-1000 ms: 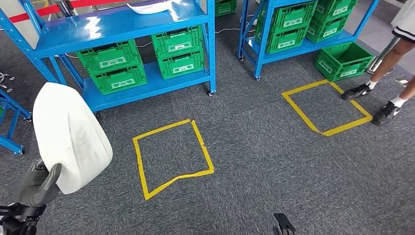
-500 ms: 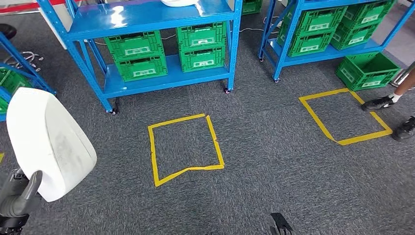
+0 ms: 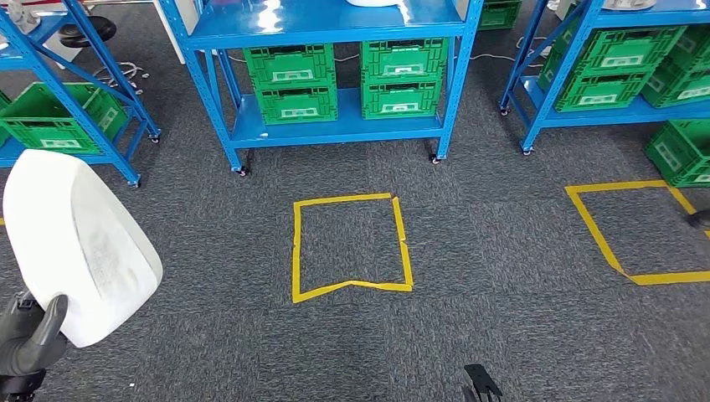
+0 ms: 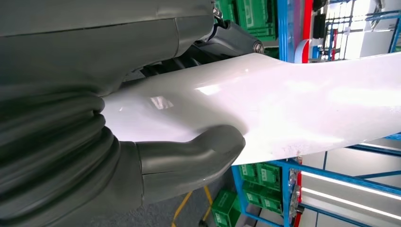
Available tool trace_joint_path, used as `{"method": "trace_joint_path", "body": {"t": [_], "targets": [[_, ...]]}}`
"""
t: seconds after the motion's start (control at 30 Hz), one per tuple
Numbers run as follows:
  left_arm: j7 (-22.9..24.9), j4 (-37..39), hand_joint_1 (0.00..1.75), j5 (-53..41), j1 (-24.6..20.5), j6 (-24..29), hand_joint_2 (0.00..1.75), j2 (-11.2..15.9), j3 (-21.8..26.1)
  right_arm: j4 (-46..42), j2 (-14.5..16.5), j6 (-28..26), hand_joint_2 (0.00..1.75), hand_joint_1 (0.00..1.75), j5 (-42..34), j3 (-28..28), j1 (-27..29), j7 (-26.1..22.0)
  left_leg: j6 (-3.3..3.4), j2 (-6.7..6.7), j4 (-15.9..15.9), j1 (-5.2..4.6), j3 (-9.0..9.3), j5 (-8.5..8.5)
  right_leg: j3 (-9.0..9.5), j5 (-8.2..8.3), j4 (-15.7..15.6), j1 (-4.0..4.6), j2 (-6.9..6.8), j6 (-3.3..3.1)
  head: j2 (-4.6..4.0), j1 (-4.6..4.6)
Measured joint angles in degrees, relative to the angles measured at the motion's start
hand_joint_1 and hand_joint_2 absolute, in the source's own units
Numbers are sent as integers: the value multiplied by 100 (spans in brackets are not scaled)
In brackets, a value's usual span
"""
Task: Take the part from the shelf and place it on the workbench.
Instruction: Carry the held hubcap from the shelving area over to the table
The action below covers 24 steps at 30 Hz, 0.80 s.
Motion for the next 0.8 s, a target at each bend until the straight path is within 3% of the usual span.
{"method": "trace_joint_path", "body": {"t": [0.07,0.1,0.17,0.2,0.27,0.33,0.37,0.43,0.5,0.57,0.63,0.67,0.7,0.73,0.8], "targets": [[-11,-100,175,0,50,1,175,-3,26,-1,-10,0,0,0,4,2,9,-63,-71,313,619,14,-268,-361,-6,23,-27,-8,-148,-33,0,-50],[-15,-139,175,-1,84,1,175,-12,30,-1,-15,-1,0,0,11,2,17,-77,-105,401,988,37,-420,-535,-13,25,-26,-6,-229,-35,1,-60],[-41,-216,175,-13,186,1,175,-31,32,-1,-23,-3,0,0,27,3,24,-79,-147,471,1331,83,-524,-625,-24,24,-20,-7,-383,-33,1,-62],[-61,-258,175,-31,230,1,175,-39,33,-1,-26,-5,0,0,32,4,24,-71,-158,497,1169,101,-409,-514,-25,21,-15,-9,-459,-28,1,-62],[-104,-339,175,-83,278,1,175,-52,34,0,-27,-5,0,0,34,5,21,-63,-152,683,382,103,45,-207,-15,6,-4,-5,-607,4,1,-63],[-137,-379,175,-129,287,4,175,-60,34,-1,-28,-2,0,0,32,5,18,-68,-89,864,-199,68,359,-53,0,-7,1,15,-731,70,1,-56],[-146,-377,175,-145,287,5,175,-62,33,-1,-29,-1,0,0,30,4,16,-65,-48,882,-269,46,381,-55,6,-5,-5,25,-787,107,1,-53],[-160,-352,175,-174,286,8,175,-61,32,-1,-26,2,0,0,24,4,9,-25,28,746,-272,48,347,-8,18,-3,-17,23,-869,183,1,-48],[-176,-313,175,-191,251,8,175,-54,31,1,-20,0,0,0,12,5,-1,49,104,621,-306,71,326,41,-40,-126,140,3,-641,245,0,-37],[-188,-265,175,-190,182,7,175,-66,28,1,-15,-2,0,0,16,7,10,120,164,505,-322,80,299,76,-320,-472,748,-5,-265,264,0,-12],[-187,-206,175,-188,135,6,175,-91,24,1,-13,-2,0,0,35,5,37,152,193,372,-312,68,263,92,-682,-764,1474,14,-132,256,1,9],[-184,-170,175,-190,125,6,175,-102,21,1,-12,-3,0,0,40,5,47,153,197,298,-299,62,246,97,-763,-760,1618,23,-117,248,1,13],[-181,-135,175,-190,113,7,175,-110,18,1,-10,-6,0,0,36,4,52,152,195,221,-279,58,230,100,-727,-641,1521,26,-105,235,1,14],[-180,-97,175,-190,94,7,175,-115,14,1,-9,-13,0,0,28,5,54,151,188,141,-252,58,214,101,-587,-443,1222,23,-71,219,1,15],[-186,-21,175,-179,30,7,175,-119,8,1,-6,-36,0,0,10,5,48,160,148,-4,-184,54,171,96,-228,-125,457,10,136,191,1,19]]}}
